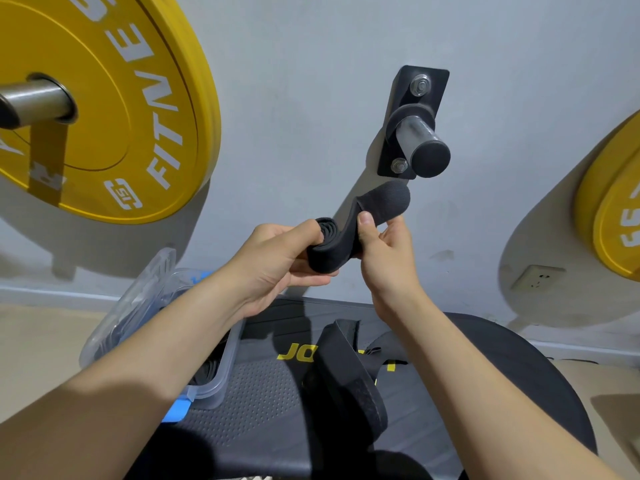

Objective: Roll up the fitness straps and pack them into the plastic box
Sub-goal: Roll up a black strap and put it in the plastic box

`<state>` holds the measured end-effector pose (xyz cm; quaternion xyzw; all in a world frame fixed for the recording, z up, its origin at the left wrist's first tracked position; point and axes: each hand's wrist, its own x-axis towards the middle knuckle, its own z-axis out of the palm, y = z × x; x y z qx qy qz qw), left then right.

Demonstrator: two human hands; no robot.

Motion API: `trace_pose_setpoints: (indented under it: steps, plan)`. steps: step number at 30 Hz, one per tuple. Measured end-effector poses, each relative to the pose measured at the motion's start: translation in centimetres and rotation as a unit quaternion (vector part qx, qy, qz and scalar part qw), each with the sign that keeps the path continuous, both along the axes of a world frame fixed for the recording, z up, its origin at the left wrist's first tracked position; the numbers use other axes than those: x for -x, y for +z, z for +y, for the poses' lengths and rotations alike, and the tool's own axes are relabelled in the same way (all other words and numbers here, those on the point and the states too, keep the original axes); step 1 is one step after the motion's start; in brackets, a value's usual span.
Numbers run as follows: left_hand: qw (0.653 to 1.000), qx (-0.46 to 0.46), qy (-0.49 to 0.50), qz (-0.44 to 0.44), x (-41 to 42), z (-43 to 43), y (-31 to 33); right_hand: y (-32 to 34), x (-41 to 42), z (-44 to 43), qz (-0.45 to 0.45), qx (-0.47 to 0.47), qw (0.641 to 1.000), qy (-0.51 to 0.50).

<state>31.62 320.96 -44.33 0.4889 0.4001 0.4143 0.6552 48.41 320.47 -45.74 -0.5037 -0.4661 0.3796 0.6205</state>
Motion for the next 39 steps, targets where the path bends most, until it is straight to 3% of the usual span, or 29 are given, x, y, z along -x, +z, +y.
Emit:
trace_pose_setpoints:
  steps: [5, 9, 12, 16, 20, 23, 27, 32, 35, 39]
  plan:
    - [0.996, -0.054, -0.033, 0.056, -0.7, -0.3, -0.3, 0.0, 0.0, 0.2, -0.032, -0.004, 0.999, -0.013]
    - [0.974, -0.147, -0.02, 0.173, -0.8, -0.4, -0.1, -0.5, 0.9, -0.1, -0.041, 0.035, 0.998, 0.023]
    - [0.934, -0.199, -0.007, 0.297, -0.9, -0.7, -0.6, -0.9, 1.5, -0.4, 0.005, 0.079, 0.995, 0.068]
    - [0.914, -0.206, 0.013, 0.348, -1.7, -1.0, -0.9, -1.0, 1.9, -0.3, 0.049, 0.079, 0.993, 0.076]
    - [0.905, -0.249, -0.019, 0.345, -1.7, -1.4, -1.1, -0.6, 1.6, 0.0, -0.013, 0.03, 0.999, 0.026]
    - [0.923, -0.229, 0.005, 0.309, -1.8, -1.6, -1.3, -0.6, 1.3, 0.0, -0.075, -0.013, 0.997, 0.008]
    - [0.908, -0.26, 0.041, 0.325, -1.9, -1.3, -1.5, -0.3, 0.8, 0.1, -0.131, -0.043, 0.99, 0.035]
    - [0.894, -0.272, 0.073, 0.348, -1.0, -0.4, -0.7, -0.3, 0.8, -0.3, -0.063, 0.018, 0.993, 0.098]
    - [0.898, -0.277, 0.077, 0.333, -0.9, -0.7, -0.6, -0.4, 1.4, -0.5, -0.001, 0.115, 0.983, 0.14]
    - [0.911, -0.306, 0.055, 0.269, -1.0, -1.4, -0.7, -0.1, 1.6, -0.7, 0.044, 0.123, 0.978, 0.164]
